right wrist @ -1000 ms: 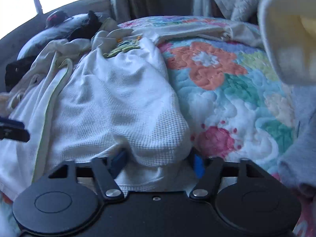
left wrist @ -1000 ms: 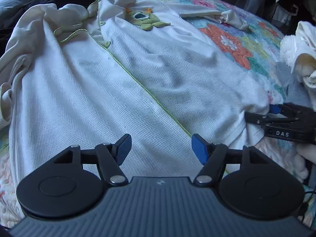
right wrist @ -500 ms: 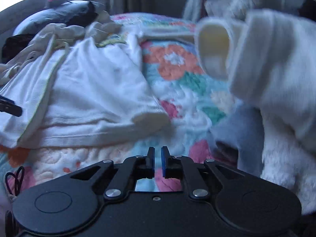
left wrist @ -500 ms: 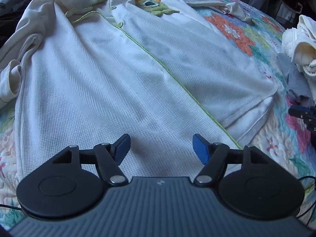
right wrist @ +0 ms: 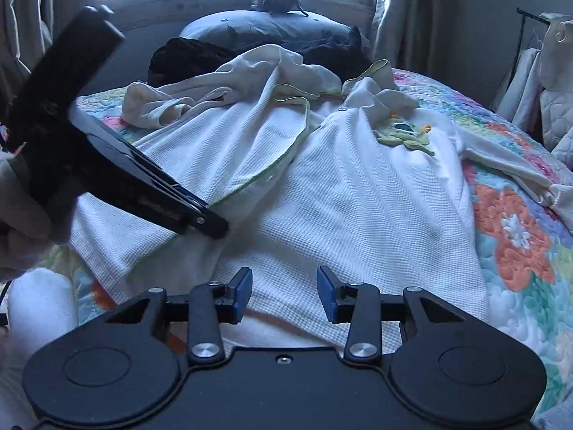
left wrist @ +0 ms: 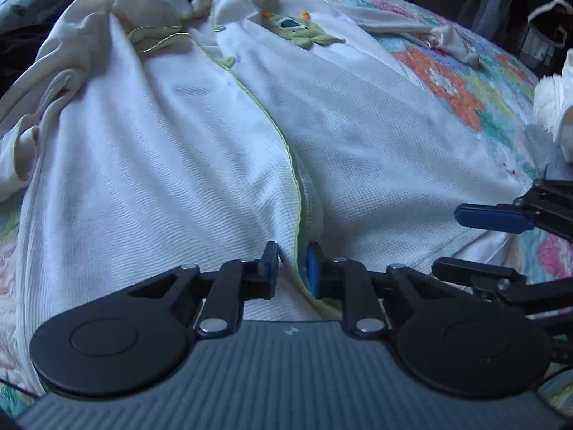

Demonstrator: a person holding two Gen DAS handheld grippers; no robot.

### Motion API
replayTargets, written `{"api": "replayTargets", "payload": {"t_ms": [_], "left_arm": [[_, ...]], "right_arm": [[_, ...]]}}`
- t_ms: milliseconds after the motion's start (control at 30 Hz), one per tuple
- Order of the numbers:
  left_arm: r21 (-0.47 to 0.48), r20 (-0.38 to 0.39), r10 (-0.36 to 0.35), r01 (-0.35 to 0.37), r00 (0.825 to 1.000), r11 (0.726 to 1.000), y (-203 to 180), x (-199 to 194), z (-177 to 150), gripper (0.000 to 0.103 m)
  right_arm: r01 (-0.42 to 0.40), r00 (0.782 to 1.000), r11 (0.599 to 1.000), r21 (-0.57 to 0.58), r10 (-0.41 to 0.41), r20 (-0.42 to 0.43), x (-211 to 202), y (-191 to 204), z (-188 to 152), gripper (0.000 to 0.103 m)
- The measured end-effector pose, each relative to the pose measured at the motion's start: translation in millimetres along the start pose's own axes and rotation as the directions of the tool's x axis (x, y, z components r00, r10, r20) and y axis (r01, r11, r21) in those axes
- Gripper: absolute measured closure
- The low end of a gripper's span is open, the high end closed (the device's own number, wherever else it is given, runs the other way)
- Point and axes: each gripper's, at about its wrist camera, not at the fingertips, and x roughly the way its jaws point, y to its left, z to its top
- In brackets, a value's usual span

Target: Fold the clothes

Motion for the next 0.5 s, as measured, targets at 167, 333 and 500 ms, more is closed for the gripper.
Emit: {"api": "replayTargets", "payload": {"t_ms": [167,333,500], "left_arm": [[-0.164,0.012,0.012,-0.010,1.000,0.986,42,-16,-5,0.087],[-0.144,0.028,0.026,-0.022,0.999,0.989,43,-20,-1,0.087],[-0.131,0.021,0.021,-0.018,1.000,0.991,38,-17,-2,0.087]], "right_arm": [[-0.084,0.996,0.993,-0.078,0.082,-0.029,24,21,13,0.049],[-0.043,0.995,0.983,-0.177,0.027,-0.096,65,48,14,0.035],[-0.118,0.990,0.989,0.086,0.124,-0.068,66,9,18,0.087]]}}
